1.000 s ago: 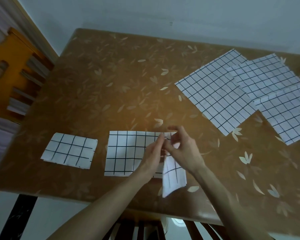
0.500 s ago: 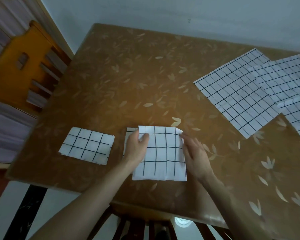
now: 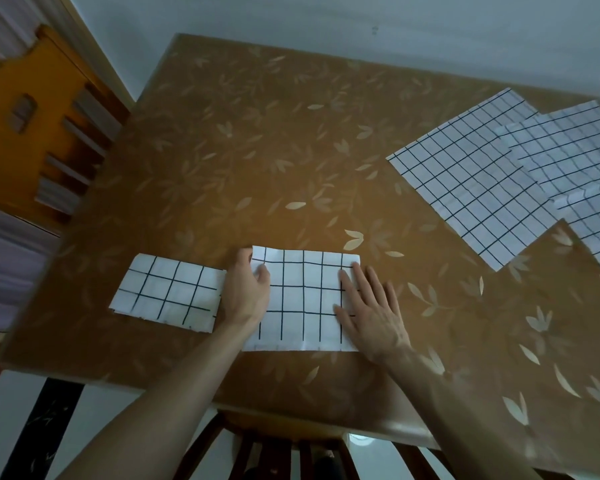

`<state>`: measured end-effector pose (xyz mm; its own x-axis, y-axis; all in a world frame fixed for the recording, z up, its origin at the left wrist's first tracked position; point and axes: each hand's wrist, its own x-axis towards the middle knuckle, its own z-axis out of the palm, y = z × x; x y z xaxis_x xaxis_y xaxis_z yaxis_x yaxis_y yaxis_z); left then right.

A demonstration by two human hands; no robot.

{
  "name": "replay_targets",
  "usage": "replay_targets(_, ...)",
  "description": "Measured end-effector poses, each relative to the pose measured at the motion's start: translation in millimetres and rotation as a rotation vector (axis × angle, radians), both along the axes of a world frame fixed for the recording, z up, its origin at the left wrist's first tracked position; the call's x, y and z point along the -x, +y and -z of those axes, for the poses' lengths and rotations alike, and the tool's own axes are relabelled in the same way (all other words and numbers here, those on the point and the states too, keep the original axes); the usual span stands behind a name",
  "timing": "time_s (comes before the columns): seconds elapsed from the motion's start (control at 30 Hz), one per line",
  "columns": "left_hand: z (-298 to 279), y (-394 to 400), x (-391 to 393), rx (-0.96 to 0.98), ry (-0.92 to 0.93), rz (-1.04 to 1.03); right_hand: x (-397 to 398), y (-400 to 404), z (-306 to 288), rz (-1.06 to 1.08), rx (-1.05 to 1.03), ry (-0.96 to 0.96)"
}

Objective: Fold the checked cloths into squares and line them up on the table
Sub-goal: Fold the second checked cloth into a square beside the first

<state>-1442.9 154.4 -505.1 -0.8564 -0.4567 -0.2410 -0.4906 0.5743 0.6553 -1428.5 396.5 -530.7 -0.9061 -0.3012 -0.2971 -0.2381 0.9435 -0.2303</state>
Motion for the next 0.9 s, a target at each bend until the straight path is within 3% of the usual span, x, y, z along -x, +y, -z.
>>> replay_targets(0.17,9,4,-15,0.433,0.074,0.204,-4,-3,1,0.011,0.055,0.045)
replay_targets(0.3,23,10,-36,0.469,0.115,0.554,-8,-9,-7,0.262,0.261,0.136)
replay_targets(0.4,37,14,-49,0.555,0.027,0.675,-8,-14,-11,0.502,0.409,0.186)
replay_targets(0.57,39,18,-52,0.585,-0.044,0.689,0,-21,-17,0.7,0.457,-0.078)
replay_targets(0.9,13,16,-15,0.457,0.101,0.632,9,-10,-27,0.593,0.573,-0.18)
